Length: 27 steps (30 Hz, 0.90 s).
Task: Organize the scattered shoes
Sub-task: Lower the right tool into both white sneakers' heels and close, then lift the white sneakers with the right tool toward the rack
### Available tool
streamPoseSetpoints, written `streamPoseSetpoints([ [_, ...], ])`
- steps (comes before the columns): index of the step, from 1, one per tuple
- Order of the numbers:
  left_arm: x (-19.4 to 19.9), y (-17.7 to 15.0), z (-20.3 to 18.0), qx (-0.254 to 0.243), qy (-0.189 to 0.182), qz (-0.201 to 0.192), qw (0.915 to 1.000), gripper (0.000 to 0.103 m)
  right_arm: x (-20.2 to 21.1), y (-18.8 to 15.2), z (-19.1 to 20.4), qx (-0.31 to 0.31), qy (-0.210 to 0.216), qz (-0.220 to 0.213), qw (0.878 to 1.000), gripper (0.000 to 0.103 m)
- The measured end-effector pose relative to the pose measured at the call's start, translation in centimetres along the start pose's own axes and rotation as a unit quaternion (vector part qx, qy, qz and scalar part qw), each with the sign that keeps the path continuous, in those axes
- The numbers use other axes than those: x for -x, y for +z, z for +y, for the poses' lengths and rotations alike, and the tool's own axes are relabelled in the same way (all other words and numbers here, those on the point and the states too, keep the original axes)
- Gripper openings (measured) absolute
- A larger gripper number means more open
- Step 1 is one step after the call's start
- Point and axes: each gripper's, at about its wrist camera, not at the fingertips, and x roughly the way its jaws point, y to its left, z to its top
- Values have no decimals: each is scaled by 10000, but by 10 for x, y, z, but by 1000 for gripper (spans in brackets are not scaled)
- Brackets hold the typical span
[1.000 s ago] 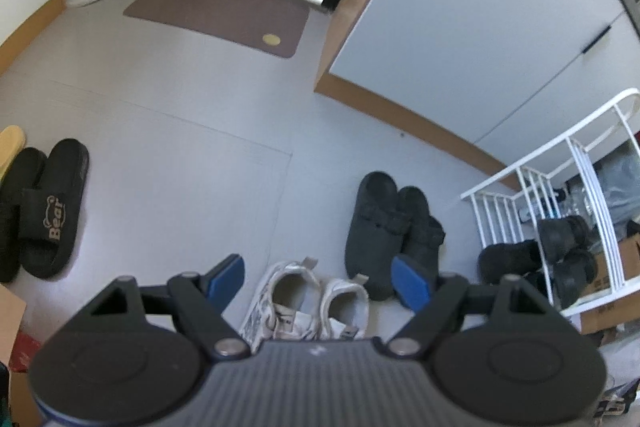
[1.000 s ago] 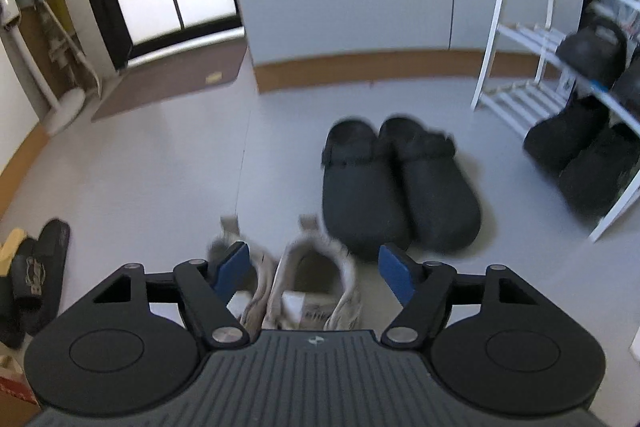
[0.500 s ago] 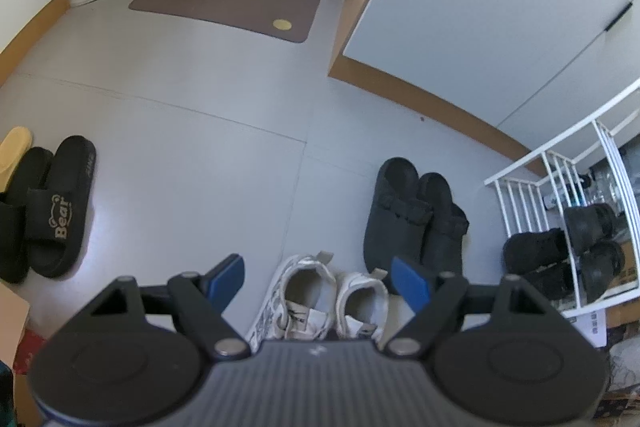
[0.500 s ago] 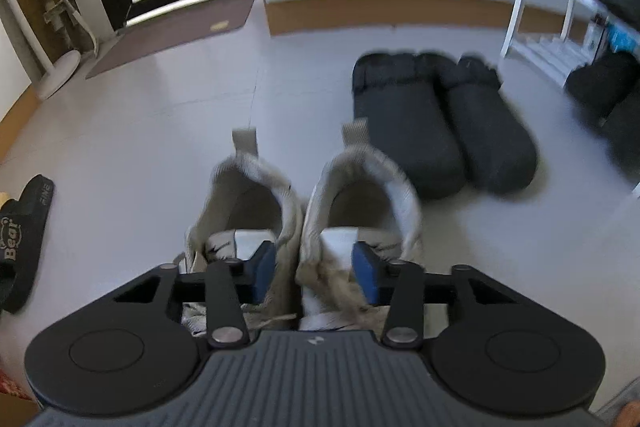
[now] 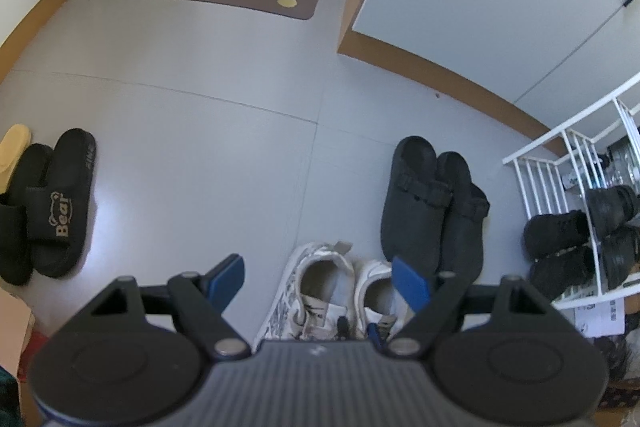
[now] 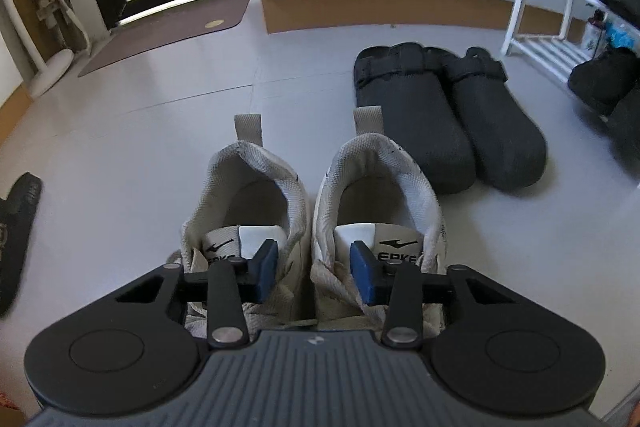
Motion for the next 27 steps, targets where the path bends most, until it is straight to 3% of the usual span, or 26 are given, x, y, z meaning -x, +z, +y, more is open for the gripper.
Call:
streamPoseSetpoints([
  [12, -4, 3, -9, -95, -139, 24, 9999, 83, -20, 3, -5, 55, 184, 347, 9992, 36],
  [16, 0, 1, -11, -122, -201, -12, 9997, 83, -21, 3, -6, 143, 383, 371, 9985, 25],
  [27, 8, -5, -9, -152, -285, -71, 9995, 83, -8, 4, -33, -85, 659, 468, 9967, 21],
])
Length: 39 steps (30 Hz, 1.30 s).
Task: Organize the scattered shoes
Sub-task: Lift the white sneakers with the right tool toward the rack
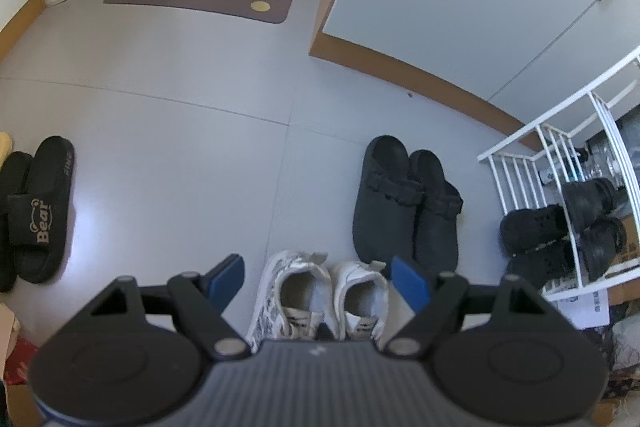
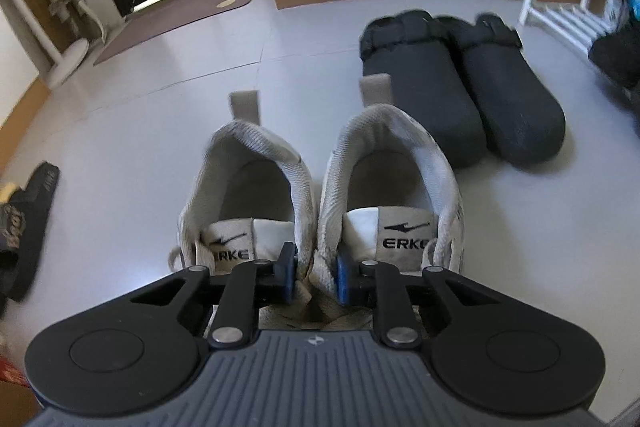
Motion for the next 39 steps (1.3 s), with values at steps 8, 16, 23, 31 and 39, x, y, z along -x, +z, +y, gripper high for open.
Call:
streamPoseSetpoints([
  [8, 8, -1, -1, 8, -132, -123, 9998, 83, 40, 8, -15, 54, -72, -278, 9996, 21],
  [16, 21, -2, -4, -8, -338, -290, 9990, 83, 98, 38, -33, -96, -332, -852, 9958, 20],
  [23, 38, -4, -7, 45, -561, -490, 9972, 83, 157, 76, -53, -244, -321, -1310, 9906, 20],
  [31, 44, -6, -15, 0, -756, -582, 9954, 83, 216, 132, -75, -254, -201, -1767, 9837, 20],
  [39, 41, 1, -24, 4, -925, -647, 9936, 83, 262, 198, -103, -290, -297, -2097, 9769, 20],
])
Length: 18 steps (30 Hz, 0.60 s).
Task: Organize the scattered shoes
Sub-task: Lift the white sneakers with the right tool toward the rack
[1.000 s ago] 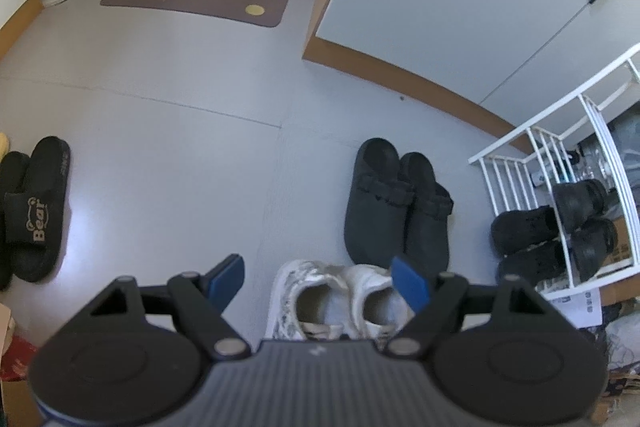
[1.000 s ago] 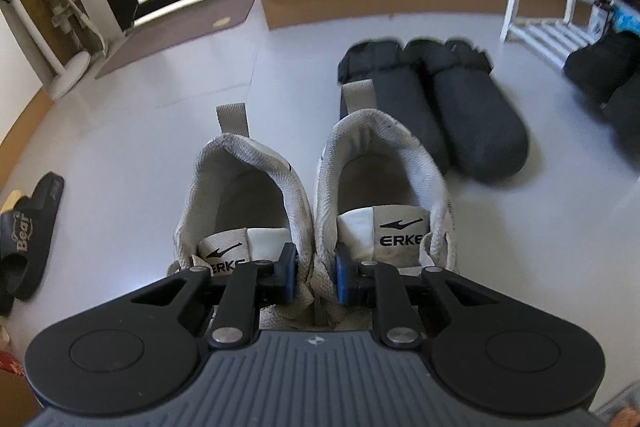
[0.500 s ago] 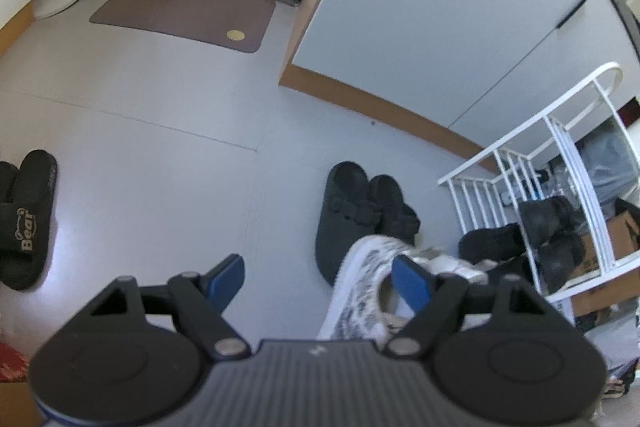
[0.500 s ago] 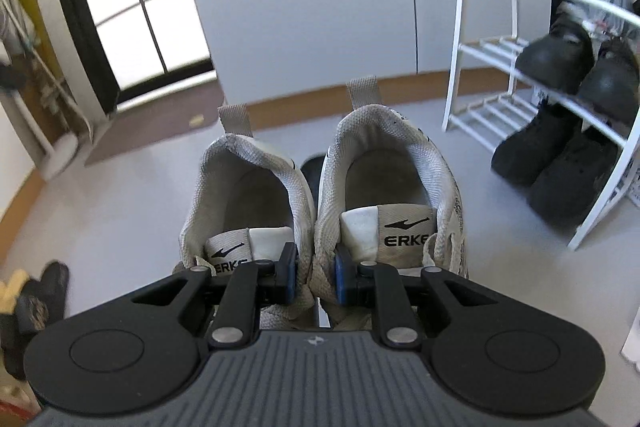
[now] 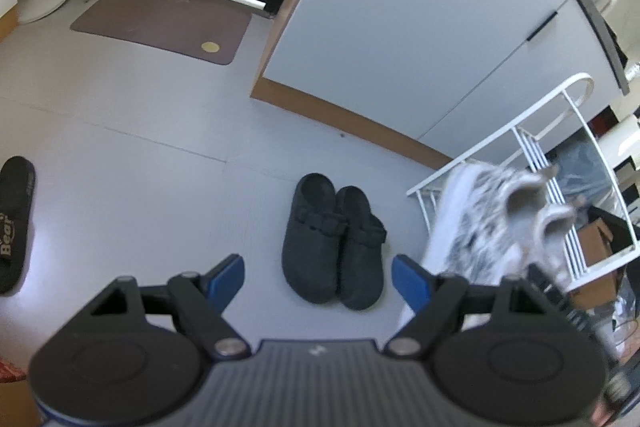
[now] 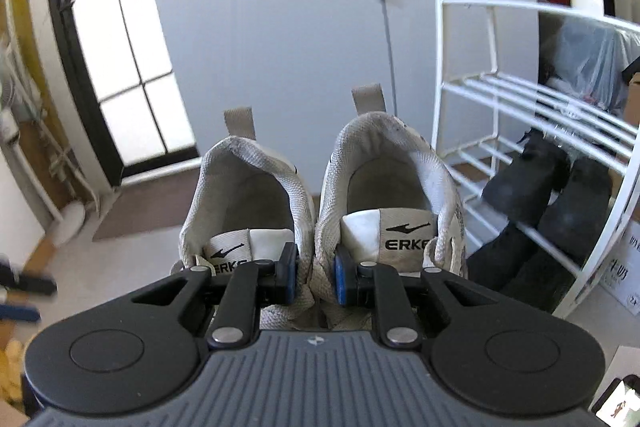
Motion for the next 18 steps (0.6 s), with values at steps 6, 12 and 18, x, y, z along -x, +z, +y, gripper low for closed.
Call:
streamPoseSetpoints([
  [6, 19, -24, -21, 89, 46, -97, 9999, 83, -5, 52, -28, 138, -291, -193, 9993, 20],
  [12, 21, -27, -33, 14, 63, -53, 10000, 83, -11, 85, -60, 199, -507, -438, 9976, 20],
  [18, 18, -31, -44, -92, 78, 44, 9999, 83, -25, 97, -97, -266, -774, -554, 9951, 20],
])
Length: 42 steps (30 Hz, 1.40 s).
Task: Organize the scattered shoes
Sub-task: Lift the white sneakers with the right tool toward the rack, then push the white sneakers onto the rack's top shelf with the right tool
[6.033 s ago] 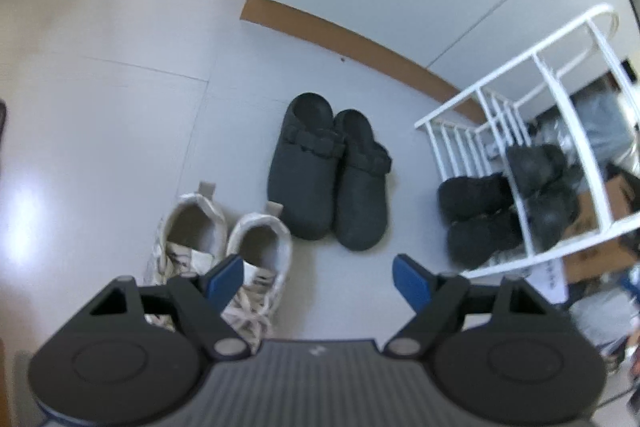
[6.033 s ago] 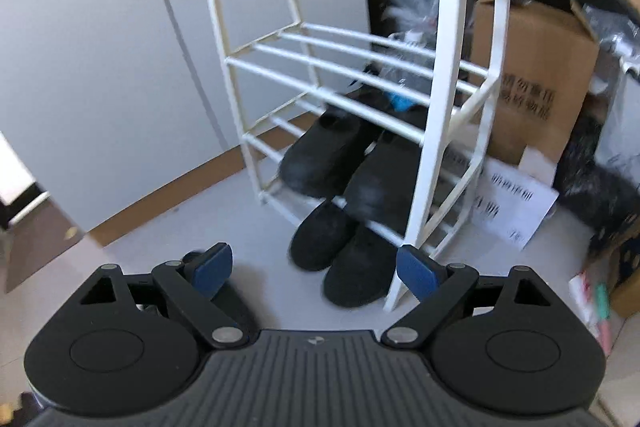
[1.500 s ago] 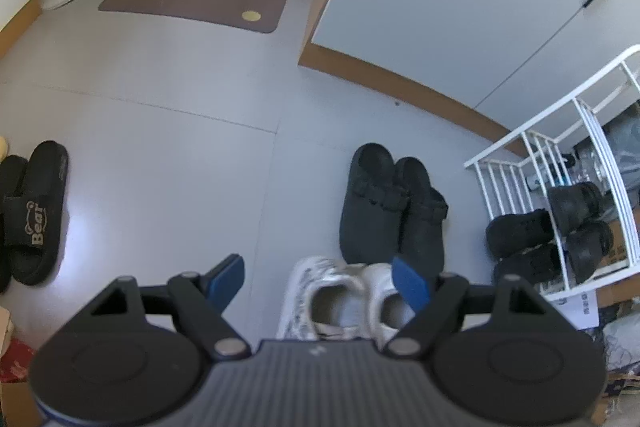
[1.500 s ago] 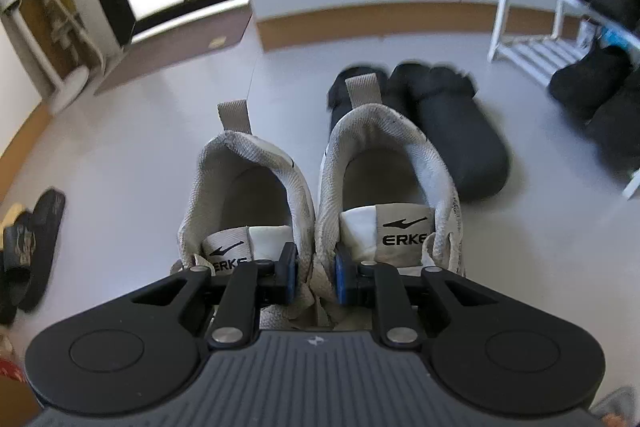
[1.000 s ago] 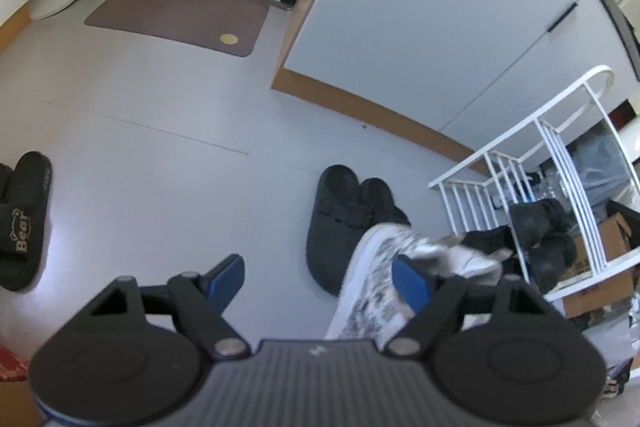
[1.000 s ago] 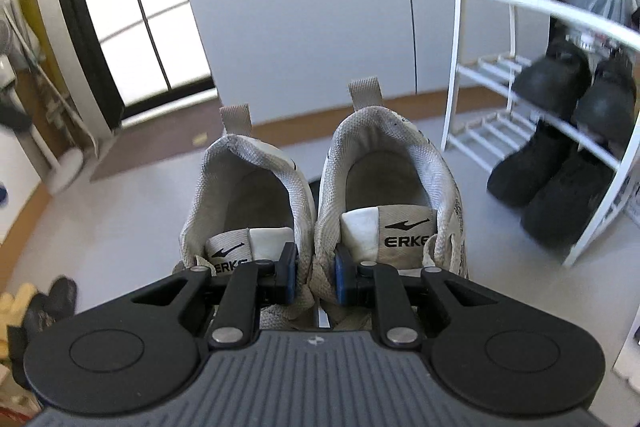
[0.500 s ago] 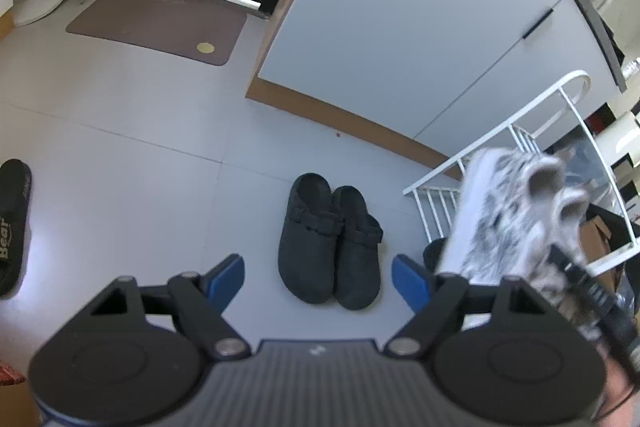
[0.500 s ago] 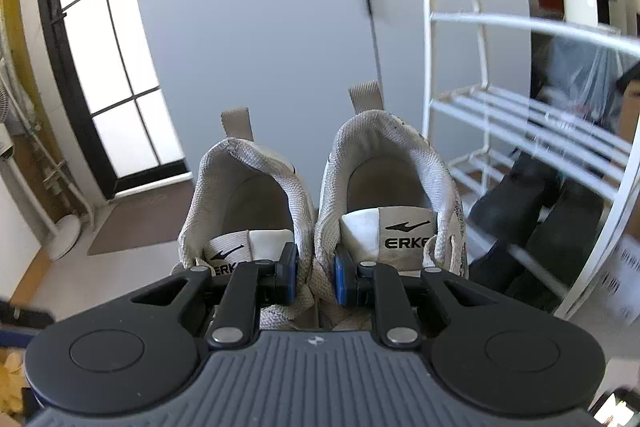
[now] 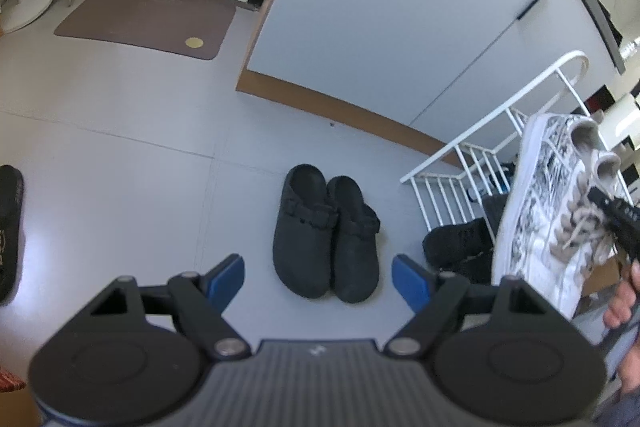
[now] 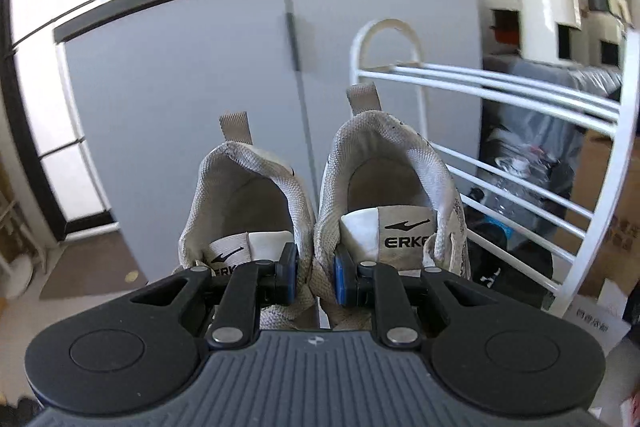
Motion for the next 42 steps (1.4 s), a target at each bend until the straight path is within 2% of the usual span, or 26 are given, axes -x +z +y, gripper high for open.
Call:
streamPoseSetpoints([
  [11, -30, 12, 9, 89, 320, 133, 9994, 83, -43, 18, -50, -451, -376, -134, 9982, 20],
  [23, -61, 25, -1, 49, 143, 252, 9996, 83, -53, 28, -108, -951, -825, -31, 9920, 20],
  [33, -59, 24, -3, 4, 133, 279, 9995, 83, -47, 33, -118, -821, -853, -150, 9929, 20],
  [42, -55, 25, 4, 89, 147, 242, 9996, 83, -61, 48, -126, -1016, -1282, -291, 9861, 20],
])
